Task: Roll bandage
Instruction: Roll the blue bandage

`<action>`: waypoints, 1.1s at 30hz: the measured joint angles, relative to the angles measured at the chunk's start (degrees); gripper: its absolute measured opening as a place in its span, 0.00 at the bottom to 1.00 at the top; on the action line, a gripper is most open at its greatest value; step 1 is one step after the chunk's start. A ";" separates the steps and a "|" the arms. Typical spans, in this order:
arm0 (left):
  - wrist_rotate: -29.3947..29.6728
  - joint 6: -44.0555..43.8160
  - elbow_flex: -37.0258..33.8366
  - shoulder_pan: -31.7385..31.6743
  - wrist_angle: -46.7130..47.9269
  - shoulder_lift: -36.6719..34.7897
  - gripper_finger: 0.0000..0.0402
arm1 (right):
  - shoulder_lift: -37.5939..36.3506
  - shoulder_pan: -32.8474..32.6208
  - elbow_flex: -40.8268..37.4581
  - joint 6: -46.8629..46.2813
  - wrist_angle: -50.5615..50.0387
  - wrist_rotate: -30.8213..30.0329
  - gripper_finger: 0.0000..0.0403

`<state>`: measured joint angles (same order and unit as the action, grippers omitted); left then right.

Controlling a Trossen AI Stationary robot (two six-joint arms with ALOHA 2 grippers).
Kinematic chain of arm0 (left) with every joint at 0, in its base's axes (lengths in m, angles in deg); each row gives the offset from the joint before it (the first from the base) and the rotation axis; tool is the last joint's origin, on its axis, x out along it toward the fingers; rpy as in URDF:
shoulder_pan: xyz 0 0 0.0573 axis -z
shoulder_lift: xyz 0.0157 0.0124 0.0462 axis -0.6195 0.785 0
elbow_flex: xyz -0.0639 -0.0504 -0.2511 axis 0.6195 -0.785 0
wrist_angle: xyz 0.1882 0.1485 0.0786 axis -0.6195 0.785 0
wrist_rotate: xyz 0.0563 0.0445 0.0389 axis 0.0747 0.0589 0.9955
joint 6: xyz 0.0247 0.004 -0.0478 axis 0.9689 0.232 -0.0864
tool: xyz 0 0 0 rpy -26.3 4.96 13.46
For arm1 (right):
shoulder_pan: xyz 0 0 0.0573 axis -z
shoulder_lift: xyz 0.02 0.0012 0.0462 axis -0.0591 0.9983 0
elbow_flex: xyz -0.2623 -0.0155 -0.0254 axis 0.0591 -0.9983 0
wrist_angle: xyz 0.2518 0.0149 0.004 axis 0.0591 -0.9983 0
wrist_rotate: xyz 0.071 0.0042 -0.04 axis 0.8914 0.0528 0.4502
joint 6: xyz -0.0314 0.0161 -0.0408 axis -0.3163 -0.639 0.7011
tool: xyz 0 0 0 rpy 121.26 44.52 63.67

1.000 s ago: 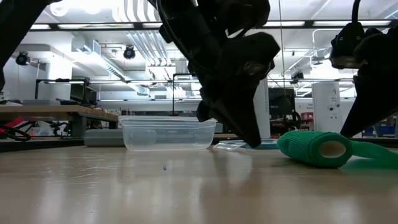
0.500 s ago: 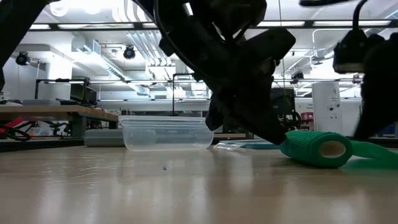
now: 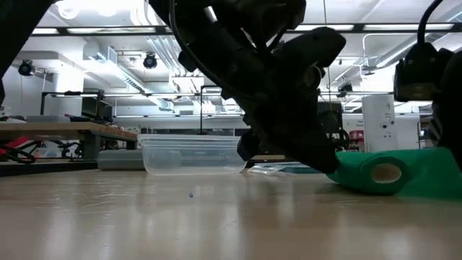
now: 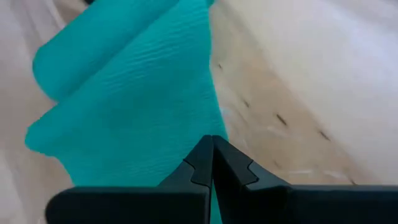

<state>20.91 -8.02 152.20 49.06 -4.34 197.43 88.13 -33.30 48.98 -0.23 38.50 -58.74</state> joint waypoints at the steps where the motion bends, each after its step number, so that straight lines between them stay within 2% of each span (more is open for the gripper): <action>1: -0.01 -0.21 -0.30 0.01 -0.47 0.00 0.07 | 0.00 0.00 0.02 -0.74 -0.95 -0.73 0.01; 5: 0.03 -0.70 -1.50 0.02 -2.02 0.00 0.06 | -0.79 0.11 0.34 -4.44 -7.29 -3.67 0.01; 9: 0.05 -0.72 -2.24 0.02 -3.20 0.00 0.06 | -1.88 0.13 2.12 -4.23 -12.40 -7.61 0.01; 17: 0.11 0.69 -2.22 0.00 -5.40 0.00 0.06 | -4.51 0.15 4.42 2.55 -11.68 -11.00 0.01; 23: -1.48 0.88 -2.22 0.00 -6.55 1.38 0.06 | -4.46 0.15 4.63 9.67 -4.69 -10.51 0.01; 33: -1.72 -0.04 -2.18 -0.22 -10.62 2.95 0.06 | -4.15 0.20 4.26 8.73 -3.66 -5.90 0.01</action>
<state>19.20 -8.07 150.03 48.84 -14.96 200.38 83.98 -33.10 53.25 8.50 34.85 -64.65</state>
